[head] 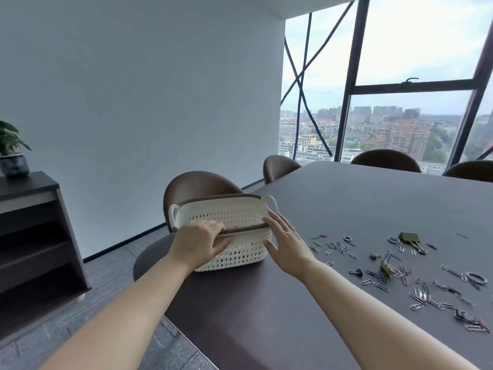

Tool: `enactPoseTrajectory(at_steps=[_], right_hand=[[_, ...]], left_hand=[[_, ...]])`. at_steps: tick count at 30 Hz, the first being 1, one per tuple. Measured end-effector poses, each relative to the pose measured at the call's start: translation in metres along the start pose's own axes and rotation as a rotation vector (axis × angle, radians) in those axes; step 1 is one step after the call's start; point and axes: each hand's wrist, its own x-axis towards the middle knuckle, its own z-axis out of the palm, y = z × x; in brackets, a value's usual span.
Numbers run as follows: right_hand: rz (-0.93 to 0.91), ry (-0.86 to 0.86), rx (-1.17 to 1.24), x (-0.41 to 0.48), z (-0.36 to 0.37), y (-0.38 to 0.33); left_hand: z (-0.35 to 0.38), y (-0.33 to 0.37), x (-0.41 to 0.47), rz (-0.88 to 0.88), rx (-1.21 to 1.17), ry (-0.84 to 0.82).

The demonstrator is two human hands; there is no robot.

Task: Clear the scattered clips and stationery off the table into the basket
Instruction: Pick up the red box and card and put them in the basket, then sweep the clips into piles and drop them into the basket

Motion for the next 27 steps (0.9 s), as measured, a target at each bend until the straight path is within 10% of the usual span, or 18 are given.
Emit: enactPoseTrajectory(at_steps=[11,18,27], right_hand=[[0.36,0.004,-0.135,-0.118,-0.067,0.081],[0.838,-0.118,-0.328,-0.211,-0.1,0.137],[0.853,-0.202,-0.322,-0.177,-0.095,0.162]], left_hand=[[0.035,0.084,0.016,0.139,-0.013,0.118],[0.088,0.194,0.037,-0.112,-0.221,-0.734],[0.112,0.241,0.075,0.149,-0.392,-0.772]])
